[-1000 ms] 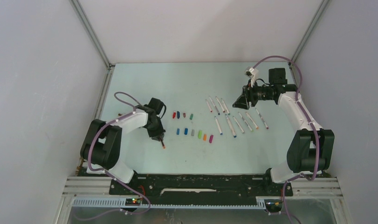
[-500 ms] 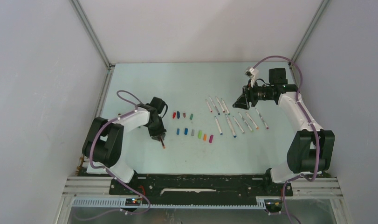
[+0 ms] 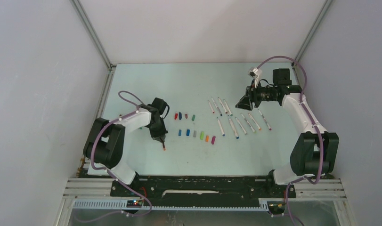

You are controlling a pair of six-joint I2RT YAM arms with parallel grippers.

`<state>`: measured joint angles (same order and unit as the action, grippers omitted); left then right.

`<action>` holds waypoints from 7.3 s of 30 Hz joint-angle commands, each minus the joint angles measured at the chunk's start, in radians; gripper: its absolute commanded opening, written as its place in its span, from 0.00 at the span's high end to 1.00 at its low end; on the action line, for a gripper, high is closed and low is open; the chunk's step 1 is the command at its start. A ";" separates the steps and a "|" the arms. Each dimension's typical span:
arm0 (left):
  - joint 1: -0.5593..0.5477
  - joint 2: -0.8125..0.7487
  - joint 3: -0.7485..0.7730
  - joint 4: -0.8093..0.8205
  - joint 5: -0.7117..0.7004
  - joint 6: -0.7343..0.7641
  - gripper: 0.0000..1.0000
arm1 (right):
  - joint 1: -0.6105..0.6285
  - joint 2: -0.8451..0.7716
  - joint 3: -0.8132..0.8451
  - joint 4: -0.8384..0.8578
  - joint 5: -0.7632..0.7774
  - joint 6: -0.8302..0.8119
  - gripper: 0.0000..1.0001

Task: Open the pen caps
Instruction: Pick up the pen from the center of the board, then open the pen cap from the pen, then place the pen at the center of the board.

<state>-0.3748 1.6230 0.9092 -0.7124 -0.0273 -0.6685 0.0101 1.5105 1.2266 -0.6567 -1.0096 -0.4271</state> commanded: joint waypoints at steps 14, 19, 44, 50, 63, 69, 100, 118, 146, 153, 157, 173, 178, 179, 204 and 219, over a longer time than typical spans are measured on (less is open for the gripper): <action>-0.004 -0.312 -0.134 0.229 0.004 0.026 1.00 | 0.069 -0.058 0.004 -0.041 -0.100 -0.080 0.43; -0.005 -0.469 -0.184 0.391 0.105 0.026 1.00 | 0.154 -0.057 0.004 -0.003 -0.115 -0.039 0.42; -0.272 -0.285 0.125 1.092 0.390 -0.018 1.00 | 0.271 -0.004 0.002 0.368 -0.351 0.552 0.39; -0.303 -0.267 0.130 1.127 0.385 -0.034 1.00 | 0.266 0.001 0.002 0.396 -0.359 0.597 0.39; -0.334 -0.231 0.165 1.134 0.404 -0.034 1.00 | 0.263 0.015 -0.082 0.702 -0.387 0.871 0.50; -0.343 -0.212 0.181 1.138 0.412 -0.036 1.00 | 0.263 0.019 -0.082 0.713 -0.389 0.887 0.65; -0.233 -0.291 0.161 1.216 0.403 -0.209 0.12 | 0.285 0.052 -0.081 0.693 -0.561 0.786 1.00; -0.246 -0.198 0.214 1.258 0.400 -0.261 0.45 | 0.297 0.074 -0.081 0.680 -0.534 0.782 1.00; -0.256 -0.131 0.286 1.241 0.482 -0.276 0.83 | 0.286 0.079 -0.082 0.666 -0.526 0.773 1.00; -0.200 -0.156 0.423 1.118 0.390 -0.111 1.00 | 0.312 0.093 -0.082 0.661 -0.530 0.770 1.00; -0.086 -0.168 0.495 1.168 0.329 -0.105 1.00 | 0.337 0.102 -0.082 0.614 -0.531 0.748 1.00; 0.056 -0.316 0.284 1.130 0.354 -0.207 1.00 | 0.242 0.119 0.039 0.075 -0.100 0.181 1.00; 0.064 -0.358 0.164 1.005 0.438 -0.170 1.00 | 0.199 0.148 0.044 0.066 0.237 0.148 1.00; 0.064 -0.361 0.147 0.978 0.455 -0.163 1.00 | 0.190 0.162 0.044 0.073 0.294 0.149 1.00; 0.062 -0.394 -0.096 0.932 0.488 -0.116 1.00 | 0.133 0.558 0.309 -0.052 0.678 0.210 0.91; 0.012 -0.350 -0.083 0.954 0.491 -0.129 0.99 | 0.140 0.595 0.317 -0.060 0.668 0.214 0.77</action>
<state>-0.3374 1.2613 0.8322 0.2005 0.4488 -0.8036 0.1467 2.0880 1.5032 -0.7074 -0.3405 -0.2173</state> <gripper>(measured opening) 0.094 0.218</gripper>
